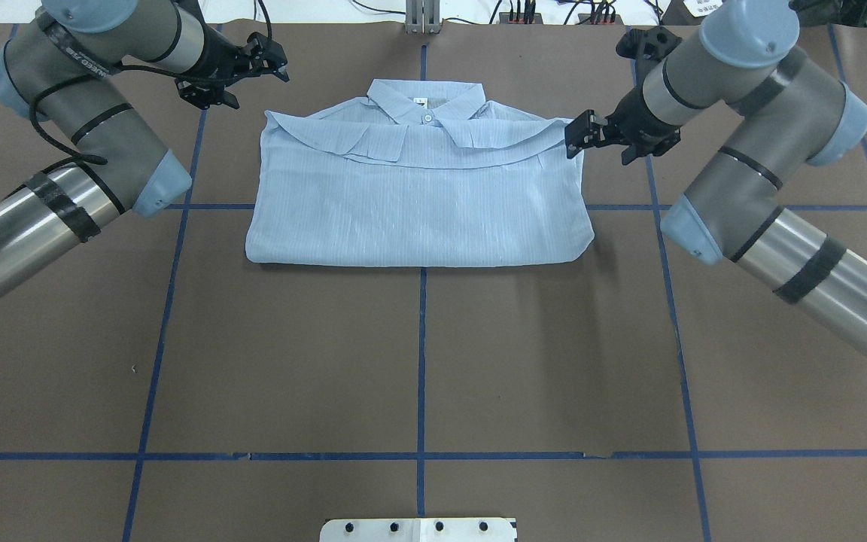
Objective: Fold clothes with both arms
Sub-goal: 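Release the hem at the collar and raise both grippers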
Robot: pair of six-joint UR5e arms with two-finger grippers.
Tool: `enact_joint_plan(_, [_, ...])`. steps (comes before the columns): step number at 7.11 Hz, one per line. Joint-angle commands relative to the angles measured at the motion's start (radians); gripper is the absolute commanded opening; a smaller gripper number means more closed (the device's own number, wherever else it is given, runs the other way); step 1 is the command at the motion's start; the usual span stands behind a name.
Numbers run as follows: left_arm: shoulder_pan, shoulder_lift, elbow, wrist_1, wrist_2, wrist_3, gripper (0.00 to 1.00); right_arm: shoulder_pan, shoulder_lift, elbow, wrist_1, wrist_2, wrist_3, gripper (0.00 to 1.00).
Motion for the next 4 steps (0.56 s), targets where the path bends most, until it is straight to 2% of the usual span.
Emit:
enact_joint_plan(1, [-0.001, 0.021, -0.031, 0.001, 0.002, -0.019, 1.0, -0.1, -0.06, 0.057, -0.002, -0.059, 0.01, 0.99])
enact_joint_plan(3, [-0.001, 0.027, -0.037, 0.001, 0.002, -0.02, 1.0, -0.141, -0.061, 0.034, -0.002, -0.086, 0.01, 0.94])
enact_joint_plan(4, [0.001, 0.034, -0.04, 0.001, 0.002, -0.02, 1.0, -0.145, -0.063, 0.031, -0.003, -0.084, 0.01, 0.83])
